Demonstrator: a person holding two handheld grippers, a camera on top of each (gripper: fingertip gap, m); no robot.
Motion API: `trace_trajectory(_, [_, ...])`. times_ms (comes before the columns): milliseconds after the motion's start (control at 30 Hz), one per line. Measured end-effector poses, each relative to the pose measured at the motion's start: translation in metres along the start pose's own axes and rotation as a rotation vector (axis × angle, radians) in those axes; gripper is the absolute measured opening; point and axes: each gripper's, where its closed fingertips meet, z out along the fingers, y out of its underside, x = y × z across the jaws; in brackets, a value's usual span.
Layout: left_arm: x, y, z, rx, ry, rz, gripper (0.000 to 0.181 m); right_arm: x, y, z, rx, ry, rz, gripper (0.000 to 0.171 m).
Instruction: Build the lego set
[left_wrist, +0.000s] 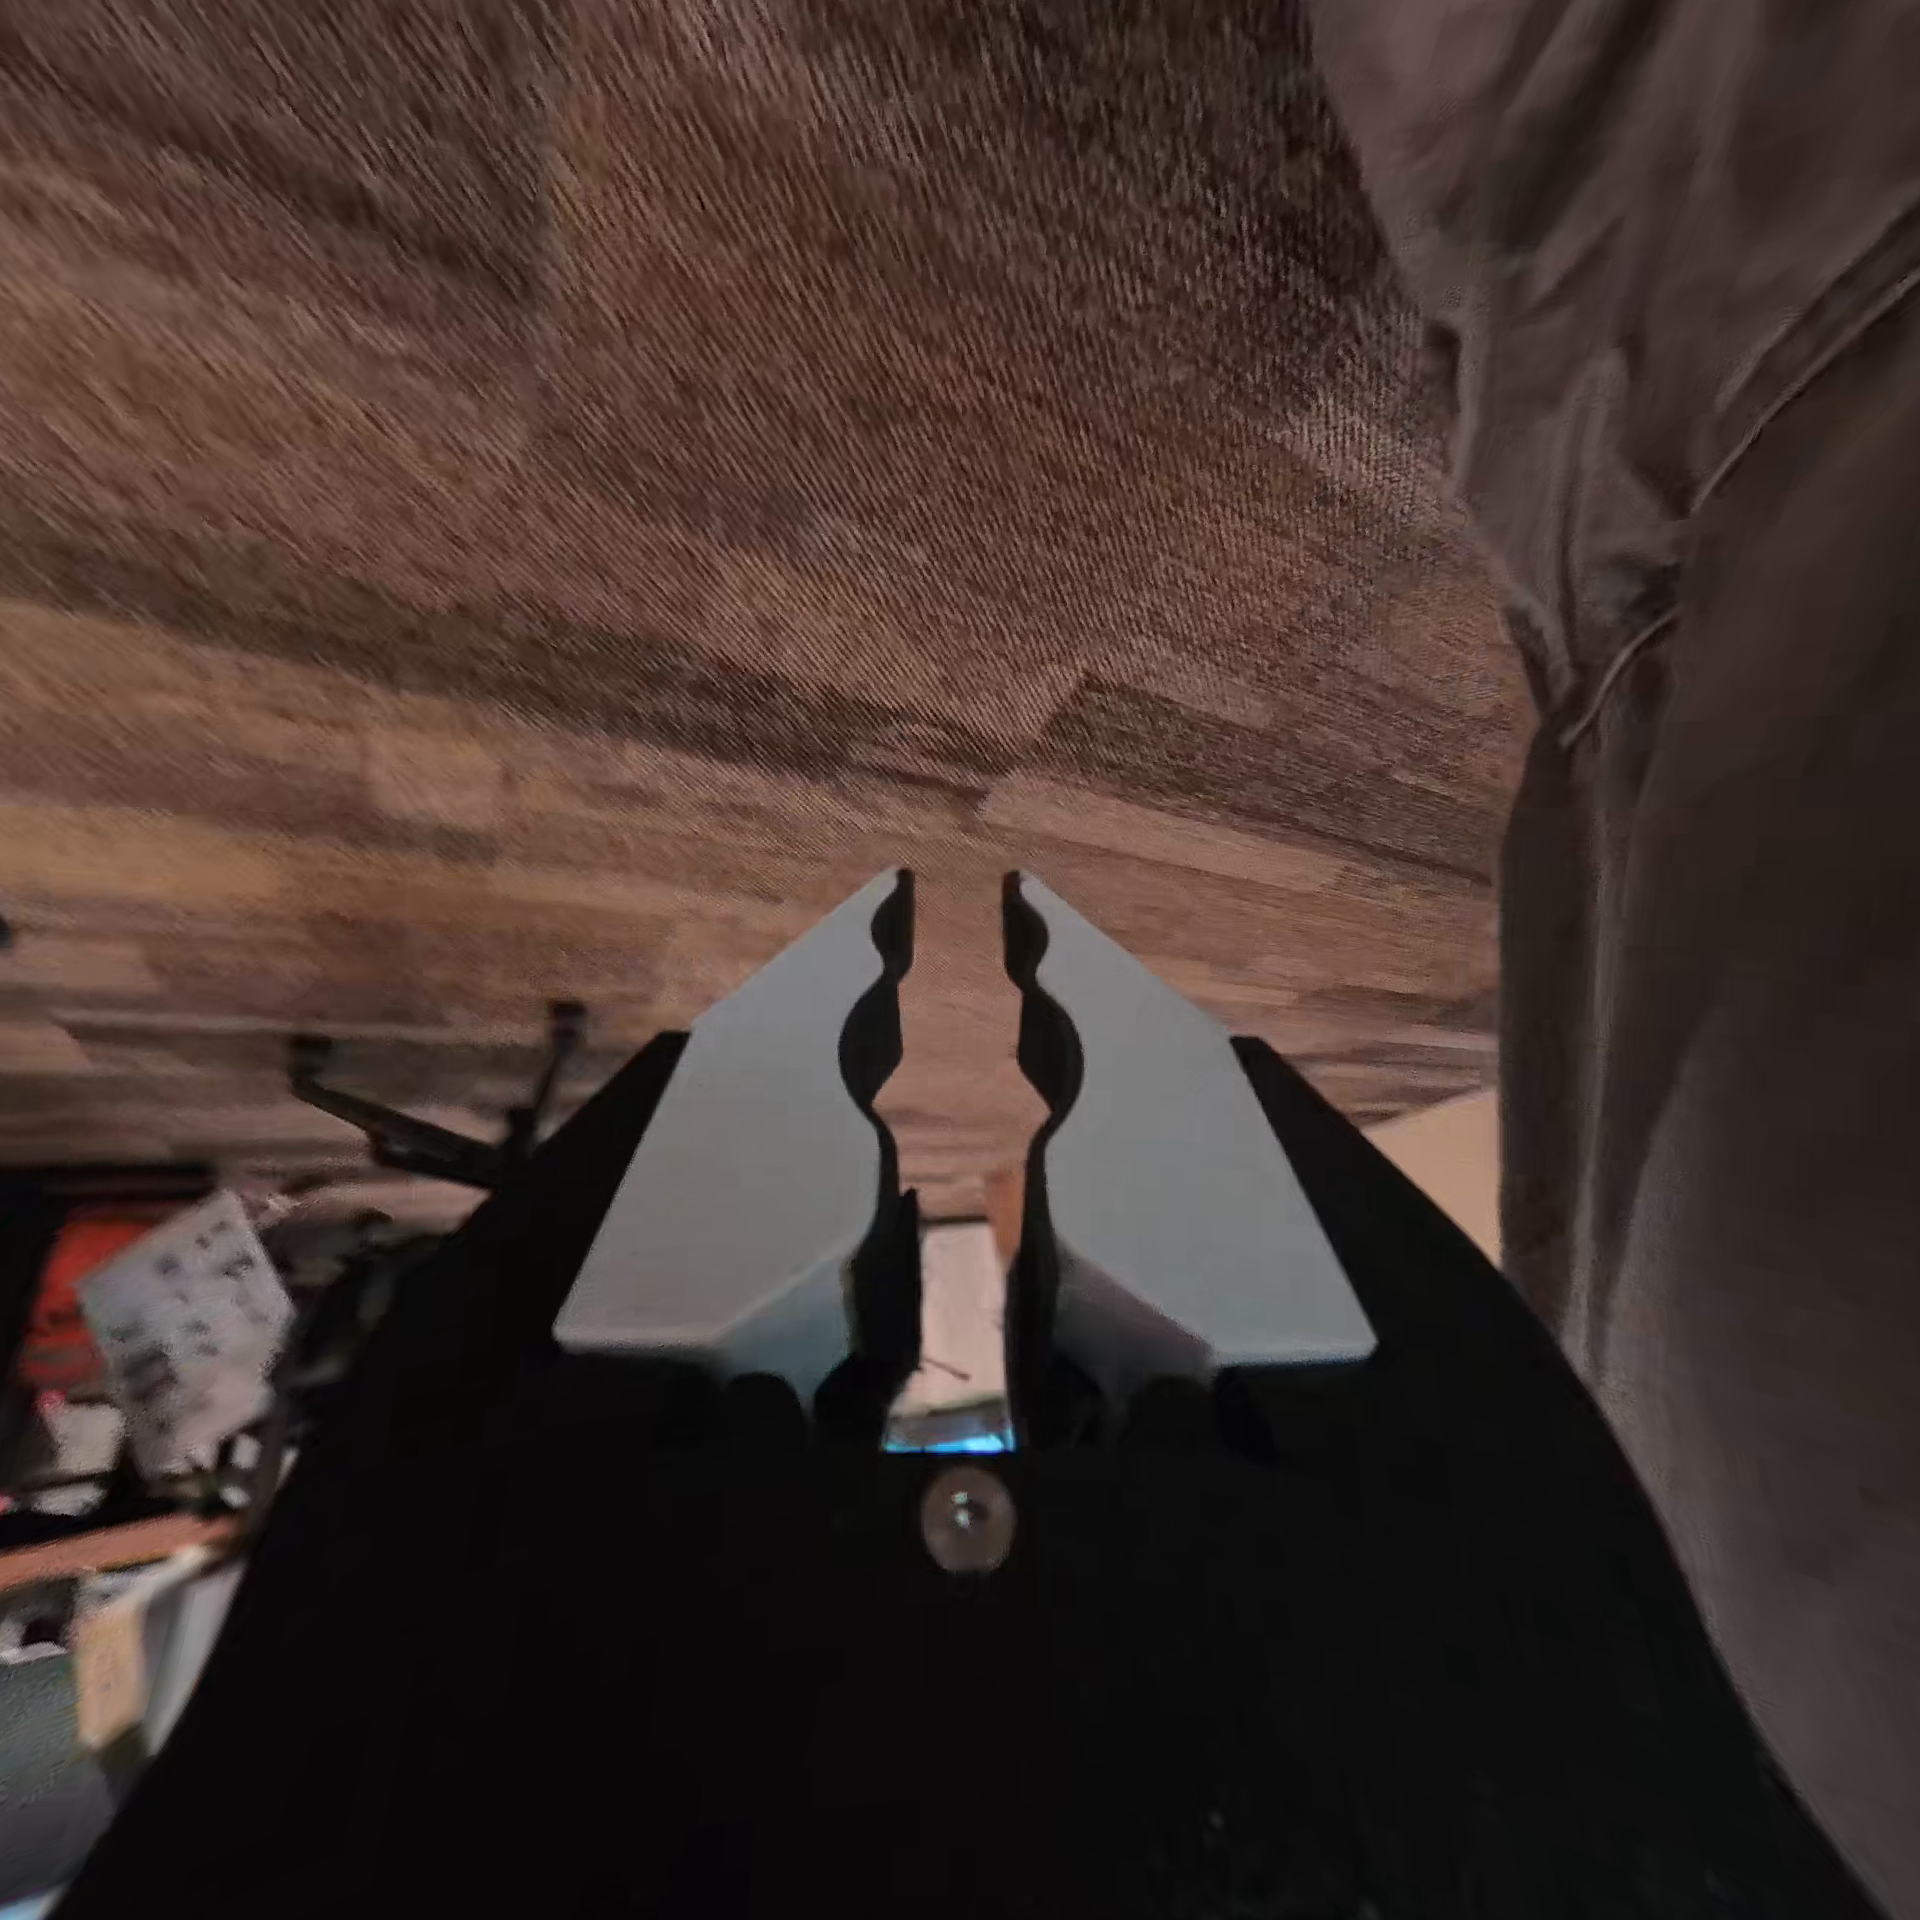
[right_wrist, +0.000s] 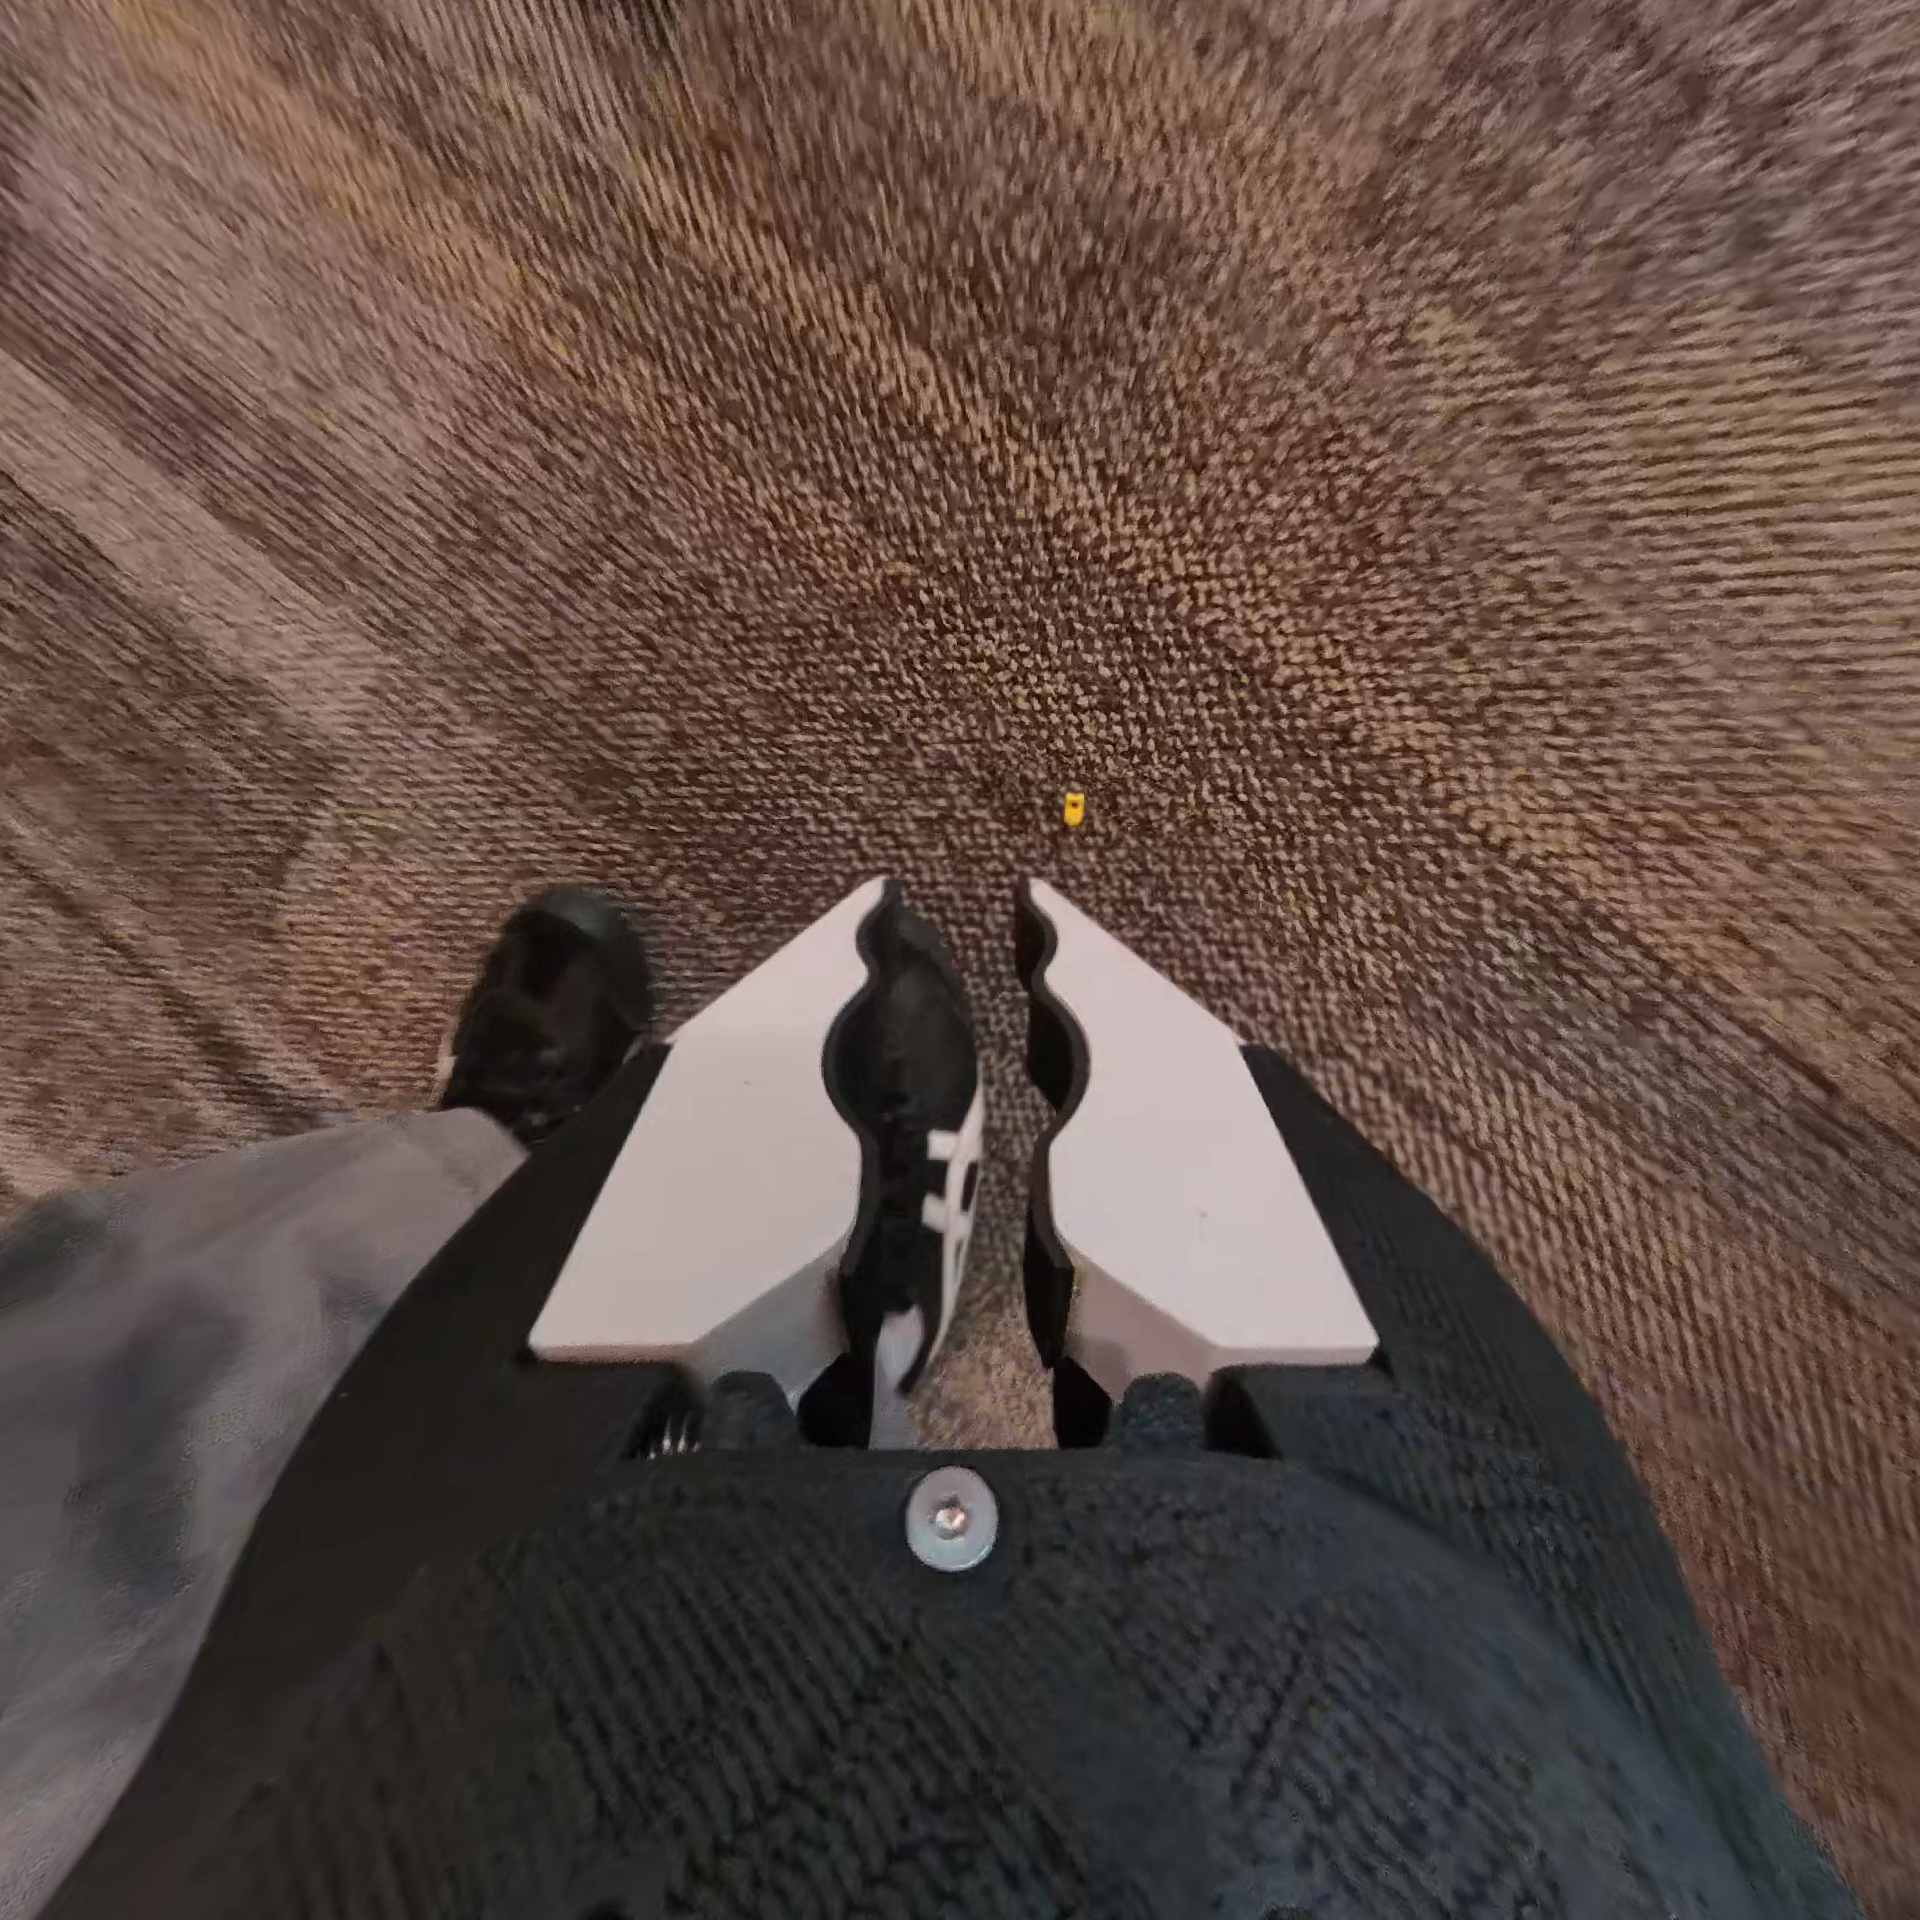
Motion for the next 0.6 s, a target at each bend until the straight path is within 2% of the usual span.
trace_trajectory(133, [0.034,0.051,0.016,-0.182,0.019,-0.036,0.013,0.023,0.028,0.096,-0.06,-0.024,-0.021,0.027])
trace_trajectory(267, [0.058,0.081,0.011,-0.282,0.037,-0.12,0.014,0.044,0.054,0.155,-0.11,0.003,0.0,0.026])
trace_trajectory(400, [0.075,0.092,0.007,-0.332,0.051,-0.184,0.014,0.051,0.059,0.184,-0.123,0.015,0.0,0.026])
trace_trajectory(600, [0.097,0.089,0.01,-0.36,0.1,-0.163,0.014,0.056,0.069,0.201,-0.21,0.039,-0.081,0.024])
